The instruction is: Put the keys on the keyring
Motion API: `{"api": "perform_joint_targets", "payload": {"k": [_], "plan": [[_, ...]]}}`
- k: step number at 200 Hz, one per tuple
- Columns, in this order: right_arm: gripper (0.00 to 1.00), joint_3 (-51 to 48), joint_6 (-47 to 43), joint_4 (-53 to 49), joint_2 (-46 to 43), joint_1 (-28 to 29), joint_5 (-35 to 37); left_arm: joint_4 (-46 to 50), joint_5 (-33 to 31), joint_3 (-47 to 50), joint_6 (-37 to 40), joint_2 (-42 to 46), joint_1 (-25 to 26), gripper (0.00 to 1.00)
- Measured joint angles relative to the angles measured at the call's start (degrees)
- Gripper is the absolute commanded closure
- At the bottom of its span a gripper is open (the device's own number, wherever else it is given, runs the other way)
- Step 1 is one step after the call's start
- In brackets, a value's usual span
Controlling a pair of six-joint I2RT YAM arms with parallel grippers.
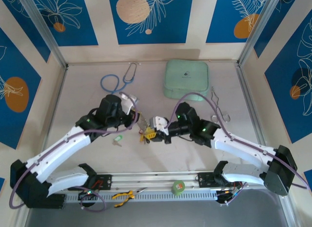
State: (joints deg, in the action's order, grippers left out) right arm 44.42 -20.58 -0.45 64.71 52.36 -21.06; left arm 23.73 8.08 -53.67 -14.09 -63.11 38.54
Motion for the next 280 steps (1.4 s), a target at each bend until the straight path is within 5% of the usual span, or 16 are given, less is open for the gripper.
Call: {"api": "perform_joint_targets", "payload": {"k": [54, 97, 168, 280], "plan": [[0.90, -6.71, 4.42, 14.95, 8.72, 2.82, 11.93, 20.35, -0.24, -19.34, -17.55, -12.11, 0.00, 1.00], [0.89, -8.83, 4.31, 26.01, 9.51, 1.79, 19.30, 30.36, 5.77, -31.19, -30.18, -17.27, -0.02, 1.00], [0.82, -14.12, 2.80, 37.92, 10.60, -3.34, 23.17, 32.09, 15.67, -26.60, -51.41, -18.32, -0.04, 1.00], [0.78, -21.07, -4.52, 46.84, 11.04, -2.69, 13.51, 19.39, 21.05, -11.52, -74.29, -10.21, -0.07, 1.00]]}}
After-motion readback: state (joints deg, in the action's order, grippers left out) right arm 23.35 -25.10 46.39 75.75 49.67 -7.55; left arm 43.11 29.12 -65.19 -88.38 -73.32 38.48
